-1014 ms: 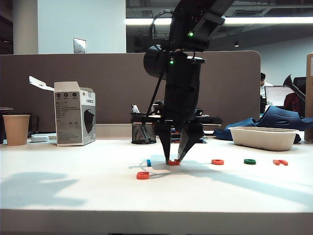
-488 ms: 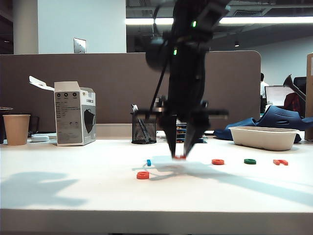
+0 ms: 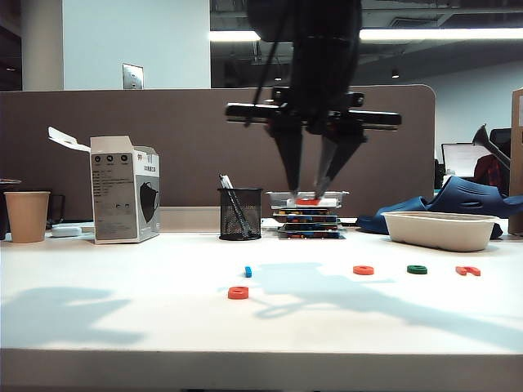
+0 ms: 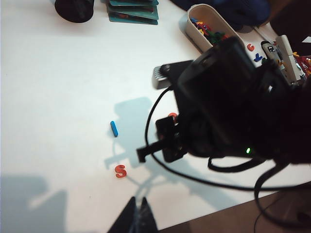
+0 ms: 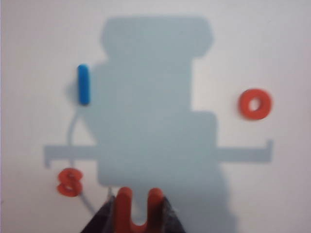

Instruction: Select the appropriate letters from the row of letter magnets placed on the table to arrange into the word "sun".

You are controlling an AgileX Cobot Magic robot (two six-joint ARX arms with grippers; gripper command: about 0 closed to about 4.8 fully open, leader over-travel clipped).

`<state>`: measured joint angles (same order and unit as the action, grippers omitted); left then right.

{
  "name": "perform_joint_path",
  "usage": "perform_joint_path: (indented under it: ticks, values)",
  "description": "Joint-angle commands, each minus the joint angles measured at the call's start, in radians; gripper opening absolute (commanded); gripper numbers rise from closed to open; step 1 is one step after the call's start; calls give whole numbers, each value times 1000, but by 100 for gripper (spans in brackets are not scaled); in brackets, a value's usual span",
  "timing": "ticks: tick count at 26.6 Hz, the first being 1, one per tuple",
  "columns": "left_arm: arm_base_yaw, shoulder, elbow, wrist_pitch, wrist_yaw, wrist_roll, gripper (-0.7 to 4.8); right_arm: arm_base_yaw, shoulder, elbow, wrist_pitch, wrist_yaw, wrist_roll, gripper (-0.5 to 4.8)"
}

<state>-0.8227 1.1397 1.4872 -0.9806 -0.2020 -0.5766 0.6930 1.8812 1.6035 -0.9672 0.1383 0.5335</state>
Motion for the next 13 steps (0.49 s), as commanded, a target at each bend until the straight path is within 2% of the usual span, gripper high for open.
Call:
perform_joint_path:
  ticks: [1, 13]
  values:
    - [2, -3, 4, 10, -3, 2, -4, 31, -3, -39, 33, 18, 49, 106]
    - [2, -3, 4, 9, -2, 2, -4, 62, 2, -276, 195, 18, 127, 106]
